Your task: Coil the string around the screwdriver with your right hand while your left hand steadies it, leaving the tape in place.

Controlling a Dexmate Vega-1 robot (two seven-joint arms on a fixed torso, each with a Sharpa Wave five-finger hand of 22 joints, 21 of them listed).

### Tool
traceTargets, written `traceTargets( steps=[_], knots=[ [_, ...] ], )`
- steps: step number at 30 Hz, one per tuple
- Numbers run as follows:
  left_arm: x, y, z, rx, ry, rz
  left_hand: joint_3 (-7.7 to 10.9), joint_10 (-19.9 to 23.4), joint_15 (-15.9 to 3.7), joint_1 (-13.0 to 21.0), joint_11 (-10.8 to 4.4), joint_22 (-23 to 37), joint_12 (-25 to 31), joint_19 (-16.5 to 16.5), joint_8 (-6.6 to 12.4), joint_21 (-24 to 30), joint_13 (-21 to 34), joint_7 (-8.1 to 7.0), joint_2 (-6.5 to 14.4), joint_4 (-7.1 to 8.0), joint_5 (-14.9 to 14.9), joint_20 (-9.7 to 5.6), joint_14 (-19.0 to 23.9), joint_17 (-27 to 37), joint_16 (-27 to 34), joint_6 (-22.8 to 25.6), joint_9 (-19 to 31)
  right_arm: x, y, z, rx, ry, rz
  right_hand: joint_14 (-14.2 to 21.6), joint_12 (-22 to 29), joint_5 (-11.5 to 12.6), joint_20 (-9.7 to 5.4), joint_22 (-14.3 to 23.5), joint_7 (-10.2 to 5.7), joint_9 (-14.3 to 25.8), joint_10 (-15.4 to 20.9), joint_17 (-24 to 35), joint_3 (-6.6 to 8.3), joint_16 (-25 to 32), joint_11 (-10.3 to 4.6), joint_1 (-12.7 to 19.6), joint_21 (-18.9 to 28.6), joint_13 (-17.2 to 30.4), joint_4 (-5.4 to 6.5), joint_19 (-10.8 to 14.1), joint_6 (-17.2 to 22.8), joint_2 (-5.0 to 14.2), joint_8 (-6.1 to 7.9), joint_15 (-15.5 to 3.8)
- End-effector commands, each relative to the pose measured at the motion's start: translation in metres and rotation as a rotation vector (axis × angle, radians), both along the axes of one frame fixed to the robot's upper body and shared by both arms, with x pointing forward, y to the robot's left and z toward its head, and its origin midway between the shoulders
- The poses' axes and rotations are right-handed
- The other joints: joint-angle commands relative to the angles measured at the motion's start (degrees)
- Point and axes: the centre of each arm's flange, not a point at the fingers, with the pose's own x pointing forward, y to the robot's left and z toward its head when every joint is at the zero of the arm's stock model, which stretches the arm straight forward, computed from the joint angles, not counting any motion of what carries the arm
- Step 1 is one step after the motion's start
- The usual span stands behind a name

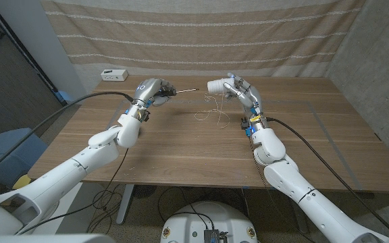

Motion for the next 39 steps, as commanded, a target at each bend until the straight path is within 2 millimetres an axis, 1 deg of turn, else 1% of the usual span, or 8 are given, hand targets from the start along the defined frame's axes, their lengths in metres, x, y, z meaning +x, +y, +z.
traceTargets(
  steps=[1, 8, 10, 11, 15, 25, 33, 39],
  knots=[
    [0.007, -0.011, 0.007, 0.013, 0.007, -0.034, 2.56, 0.65, -4.32, 5.55, 0.18, 0.2, -0.29, 1.78, 0.38, 0.63, 0.16, 2.75, 6.75, 0.93, 0.49, -10.53, 2.37, 0.17, 0.08, 4.37, 1.26, -0.007, 0.035, 0.027, -0.084, -0.059, 0.118, 3.47, 8.47, 0.26, -7.28, -0.02, 10.1, 0.13, 8.52, 0.31, 4.79, -0.43, -3.07, 8.91, 0.59, 9.76, 2.64, 0.43, 10.54, 8.16, -0.05, -3.17],
    [0.007, -0.019, 0.01, 0.032, 0.006, -0.042, 2.62, 0.73, -4.23, 5.6, 0.22, 0.18, -0.44, 1.79, 0.33, 0.72, 0.29, 2.71, 6.71, 0.94, 0.49, -10.53, 2.34, 0.28, -0.04, 4.45, 1.23, -0.005, 0.058, 0.042, -0.123, -0.083, 0.181, 3.98, 8.5, 0.09, -7.27, -0.22, 10.17, 0.04, 8.88, 0.62, 4.79, -0.46, -2.92, 9.01, 1.19, 9.4, 2.63, 0.63, 11.04, 8.08, -0.21, -3.14],
    [0.007, -0.022, 0.01, 0.04, 0.008, -0.045, 2.64, 0.66, -4.26, 5.62, 0.17, 0.17, -0.48, 1.77, 0.32, 0.72, 0.35, 2.69, 6.7, 0.94, 0.49, -10.53, 2.34, 0.3, -0.06, 4.45, 1.22, -0.003, 0.069, 0.049, -0.137, -0.091, 0.213, 4.17, 8.54, 0.03, -7.27, -0.28, 10.21, 0.01, 9.19, 0.72, 4.84, -0.47, -2.79, 9.16, 1.42, 9.21, 2.53, 0.79, 11.24, 8.06, -0.25, -3.17],
    [0.007, -0.022, 0.01, 0.04, 0.008, -0.045, 2.65, 0.66, -4.25, 5.62, 0.1, 0.16, -0.5, 1.76, 0.31, 0.71, 0.38, 2.69, 6.7, 0.94, 0.49, -10.53, 2.33, 0.32, -0.08, 4.44, 1.22, -0.003, 0.069, 0.049, -0.137, -0.091, 0.214, 4.32, 8.53, -0.02, -7.27, -0.33, 10.36, -0.02, 9.24, 0.8, 4.89, -0.46, -2.72, 9.27, 1.59, 9.13, 2.47, 0.94, 11.34, 8.07, -0.3, -3.17],
    [0.007, -0.025, 0.01, 0.049, 0.012, -0.049, 2.68, 0.69, -4.21, 5.65, 0.15, 0.15, -0.6, 1.73, 0.28, 0.73, 0.41, 2.6, 6.69, 0.96, 0.49, -10.52, 2.32, 0.39, -0.12, 4.46, 1.2, 0.001, 0.086, 0.061, -0.157, -0.103, 0.257, 4.52, 8.42, -0.2, -7.28, -0.51, 10.71, -0.13, 9.47, 0.7, 5.03, -0.77, -2.52, 9.6, 2.09, 8.67, 2.28, 1.28, 11.56, 8.03, -0.51, -3.17],
    [0.006, -0.028, 0.006, 0.062, 0.026, -0.065, 2.73, 0.86, -4.17, 5.63, 0.05, 0.13, -0.76, 1.7, 0.21, 0.81, 0.61, 2.6, 6.61, 1.0, 0.48, -10.51, 2.41, 0.52, -0.25, 4.5, 1.17, 0.017, 0.118, 0.082, -0.214, -0.092, 0.292, 5.25, 8.2, -0.67, -7.24, -1.07, 11.0, -0.4, 9.77, -0.15, 5.2, -1.78, -2.48, 10.01, 3.06, 7.74, 2.12, 1.62, 11.78, 7.96, -1.14, -3.19],
    [0.0, -0.021, -0.001, 0.066, 0.046, -0.064, 2.75, 0.99, -4.24, 5.57, 0.09, 0.12, -0.95, 1.66, 0.17, 0.87, 0.66, 2.58, 6.59, 1.05, 0.48, -10.5, 2.38, 0.65, -0.37, 4.52, 1.15, 0.032, 0.124, 0.1, -0.185, -0.086, 0.254, 5.55, 8.2, -0.86, -7.25, -1.36, 11.09, -0.53, 9.75, -0.3, 5.25, -2.16, -2.26, 10.06, 3.45, 7.56, 2.13, 1.6, 11.95, 7.87, -1.41, -3.12],
    [-0.006, -0.017, -0.005, 0.065, 0.053, -0.067, 2.78, 0.98, -4.38, 5.51, -0.16, 0.11, -1.13, 1.6, 0.13, 0.89, 0.72, 2.55, 6.6, 1.11, 0.48, -10.52, 2.36, 0.74, -0.49, 4.53, 1.14, 0.041, 0.121, 0.115, -0.169, -0.111, 0.182, 5.83, 8.28, -1.01, -7.26, -1.67, 11.09, -0.66, 9.77, -0.43, 5.36, -2.54, -2.46, 10.18, 3.84, 7.48, 2.1, 1.6, 12.15, 7.84, -1.65, -3.08]
  ],
)
